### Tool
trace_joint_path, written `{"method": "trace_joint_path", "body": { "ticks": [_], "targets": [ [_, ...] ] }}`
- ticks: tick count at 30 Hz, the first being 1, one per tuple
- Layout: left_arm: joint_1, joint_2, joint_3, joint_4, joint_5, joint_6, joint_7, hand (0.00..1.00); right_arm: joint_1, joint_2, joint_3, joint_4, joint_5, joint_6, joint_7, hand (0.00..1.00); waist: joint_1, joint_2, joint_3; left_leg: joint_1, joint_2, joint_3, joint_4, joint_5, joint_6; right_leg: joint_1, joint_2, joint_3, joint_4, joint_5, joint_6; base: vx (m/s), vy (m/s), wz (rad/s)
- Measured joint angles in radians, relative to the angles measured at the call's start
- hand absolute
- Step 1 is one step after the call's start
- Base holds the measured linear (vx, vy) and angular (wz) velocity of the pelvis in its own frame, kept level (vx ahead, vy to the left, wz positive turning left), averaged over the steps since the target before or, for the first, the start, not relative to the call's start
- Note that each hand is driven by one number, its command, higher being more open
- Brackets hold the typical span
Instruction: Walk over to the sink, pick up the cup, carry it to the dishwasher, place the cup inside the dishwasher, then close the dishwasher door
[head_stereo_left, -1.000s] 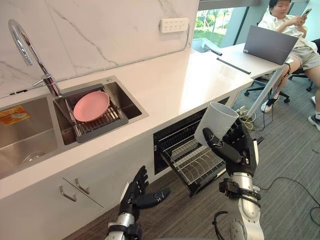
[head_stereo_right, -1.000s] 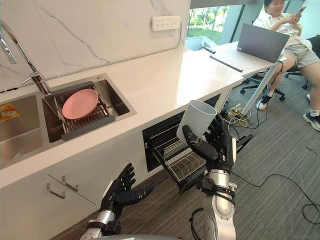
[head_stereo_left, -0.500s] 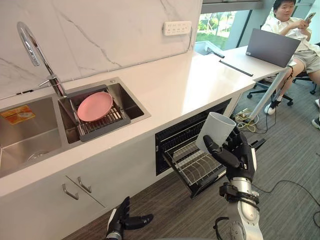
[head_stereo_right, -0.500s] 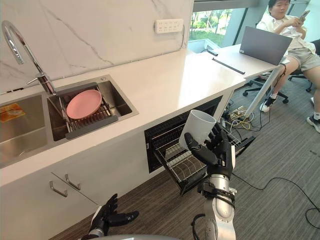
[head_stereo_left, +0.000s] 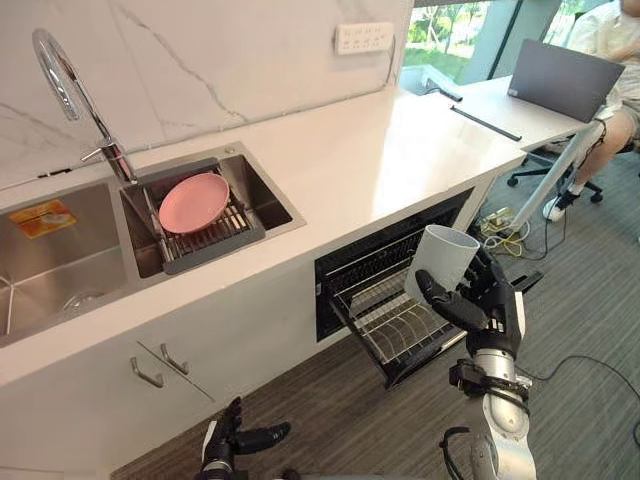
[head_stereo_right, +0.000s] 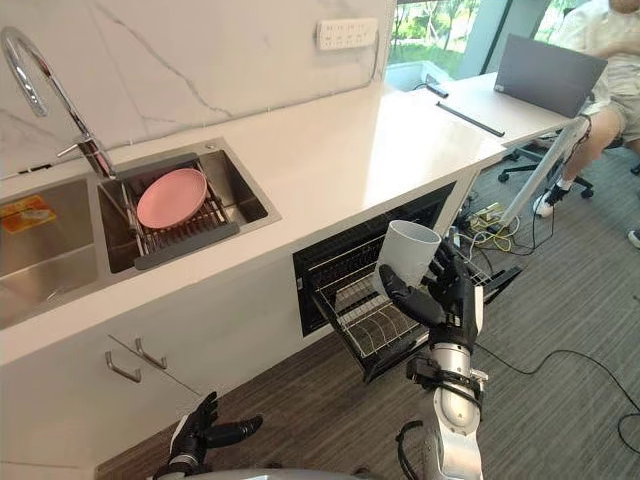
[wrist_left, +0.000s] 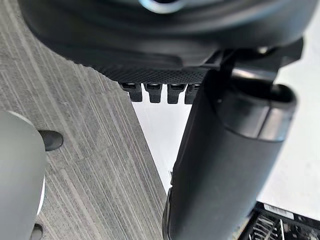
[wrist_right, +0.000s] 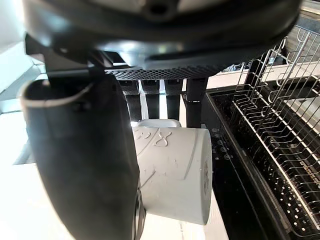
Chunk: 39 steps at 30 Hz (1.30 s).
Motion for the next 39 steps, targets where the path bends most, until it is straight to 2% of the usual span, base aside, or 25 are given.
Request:
{"method": "trace_joint_path", "body": {
  "ticks": [4,8,10,15,18,27,34,39],
  "targets": [
    [0.000,0.022,0.006,0.001,0.008,-0.002,0.002,1.00,-0.015,-0.030,0.000,0.000,-0.033,0.001,-0.010,0.00,0.002,0.001,0.020,-0.009,-0.002,-0.008,-0.003,0.000,0.000,-0.006,0.001,-0.009,0.000,-0.007,0.000,0.04,-0.027,0.06],
    [0.002,0.033,0.027,0.028,0.008,-0.001,0.020,1.00,-0.026,-0.064,0.001,0.019,-0.046,0.004,-0.015,0.00,0.022,0.002,0.027,-0.031,-0.003,-0.016,0.000,-0.001,0.000,-0.022,0.002,-0.019,-0.002,-0.009,0.001,0.05,-0.027,0.06],
    [0.002,0.038,0.035,0.035,0.009,0.001,0.021,1.00,-0.062,-0.075,0.002,0.047,-0.066,0.012,-0.019,0.00,0.024,-0.002,0.051,-0.046,-0.002,-0.024,0.023,-0.009,0.001,-0.024,0.002,-0.027,0.001,-0.008,0.001,0.00,-0.027,0.11],
    [0.002,0.038,0.043,0.021,0.007,0.002,0.022,1.00,-0.150,-0.113,0.011,0.098,-0.076,0.028,-0.025,0.00,0.053,0.001,0.133,-0.182,0.023,-0.029,0.204,-0.079,0.001,-0.099,0.007,-0.028,0.058,-0.016,-0.004,-0.07,-0.015,0.02],
    [-0.014,0.039,0.046,-0.013,0.005,-0.007,0.031,1.00,-0.209,-0.152,0.032,0.119,-0.079,0.031,-0.034,0.00,0.056,0.002,0.191,-0.274,0.036,-0.047,0.308,-0.108,0.005,-0.171,0.013,-0.040,0.133,-0.036,-0.008,-0.12,0.007,0.13],
    [-0.118,0.051,0.040,-0.031,-0.016,-0.022,0.045,1.00,-0.445,-0.219,0.081,0.257,-0.106,0.059,-0.074,0.00,0.087,0.000,0.306,-0.432,0.037,-0.057,0.407,-0.113,0.010,-0.356,0.000,-0.041,0.306,-0.080,-0.009,-0.11,0.007,0.04],
    [-0.171,0.056,0.010,-0.043,-0.039,-0.023,0.082,1.00,-0.598,-0.288,0.081,0.401,-0.134,0.104,-0.119,0.00,0.095,0.001,0.347,-0.484,0.038,-0.060,0.432,-0.106,0.017,-0.419,-0.009,-0.044,0.365,-0.097,-0.013,-0.01,-0.002,0.00],
    [-0.214,0.053,-0.011,-0.040,-0.056,-0.034,0.097,1.00,-0.684,-0.323,0.081,0.506,-0.147,0.119,-0.146,0.00,0.094,0.001,0.350,-0.519,0.038,-0.060,0.442,-0.103,0.016,-0.463,-0.011,-0.047,0.394,-0.103,-0.017,0.00,0.000,0.00]
  ]
}}
